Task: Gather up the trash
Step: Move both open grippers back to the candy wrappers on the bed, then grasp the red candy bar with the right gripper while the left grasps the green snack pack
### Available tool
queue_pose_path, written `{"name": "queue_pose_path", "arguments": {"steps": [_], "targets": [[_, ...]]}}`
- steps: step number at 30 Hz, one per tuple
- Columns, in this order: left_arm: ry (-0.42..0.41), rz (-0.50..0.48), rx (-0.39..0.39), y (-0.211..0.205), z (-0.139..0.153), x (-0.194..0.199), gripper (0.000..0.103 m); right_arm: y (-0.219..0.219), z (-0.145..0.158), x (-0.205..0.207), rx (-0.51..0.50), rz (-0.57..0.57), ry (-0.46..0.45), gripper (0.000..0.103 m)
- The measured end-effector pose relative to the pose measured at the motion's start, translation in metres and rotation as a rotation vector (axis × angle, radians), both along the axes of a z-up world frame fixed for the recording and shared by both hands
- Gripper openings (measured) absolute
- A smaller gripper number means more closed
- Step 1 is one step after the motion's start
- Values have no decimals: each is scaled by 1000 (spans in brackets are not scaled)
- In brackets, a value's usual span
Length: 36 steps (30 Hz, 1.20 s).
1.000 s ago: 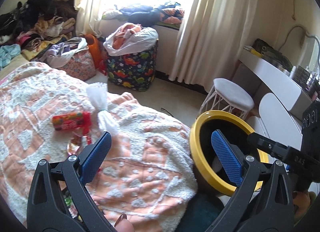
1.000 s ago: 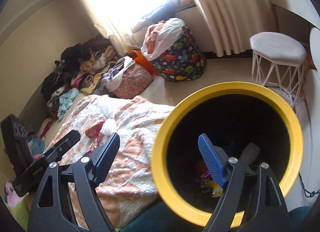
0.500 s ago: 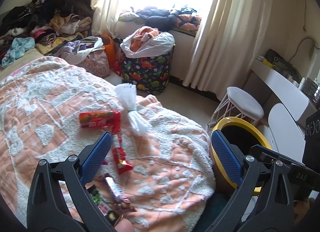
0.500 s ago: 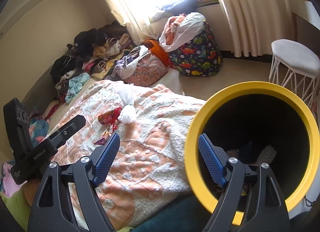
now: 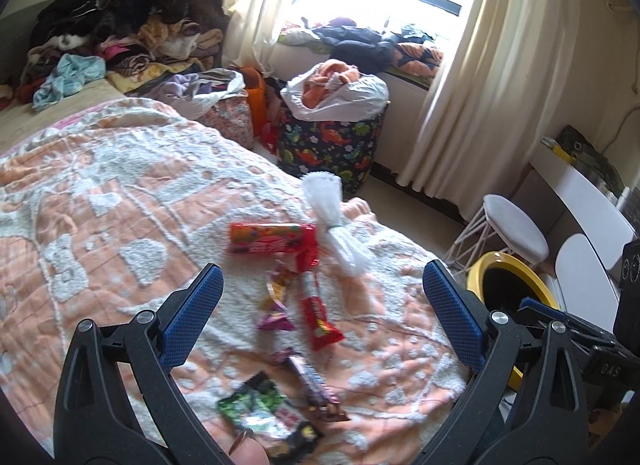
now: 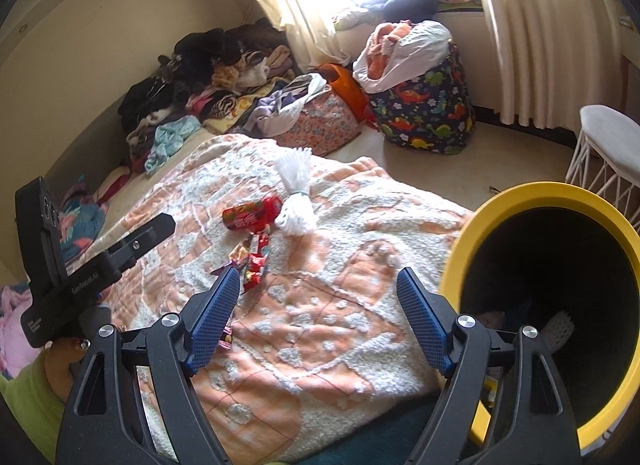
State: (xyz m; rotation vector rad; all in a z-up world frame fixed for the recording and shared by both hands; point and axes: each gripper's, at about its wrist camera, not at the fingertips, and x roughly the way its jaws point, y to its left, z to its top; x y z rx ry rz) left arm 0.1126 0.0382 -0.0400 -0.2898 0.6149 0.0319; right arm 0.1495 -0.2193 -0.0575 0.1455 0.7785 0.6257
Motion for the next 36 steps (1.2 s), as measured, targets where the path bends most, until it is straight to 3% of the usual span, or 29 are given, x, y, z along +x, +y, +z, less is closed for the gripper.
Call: {"name": "queue_pose_path", "arguments": {"steps": [16,21,27,32,36], "targets": [[80,92,-30,56,-21,-26,92,59,-11,8,-68,95,9,78],[126,93,-80,60,-35,-34,91,71,-16,15,-75,118,19,78],[201,56,-129,50,-57,-38,80,92,-25,26,-94,163,34,78],[297,43,-116,38,-72,-36,69,112,-34,37,-101,197,65,78],[346,55,-105,38,-84,-35,65,128,-47,46,-119,214,100,71]]}}
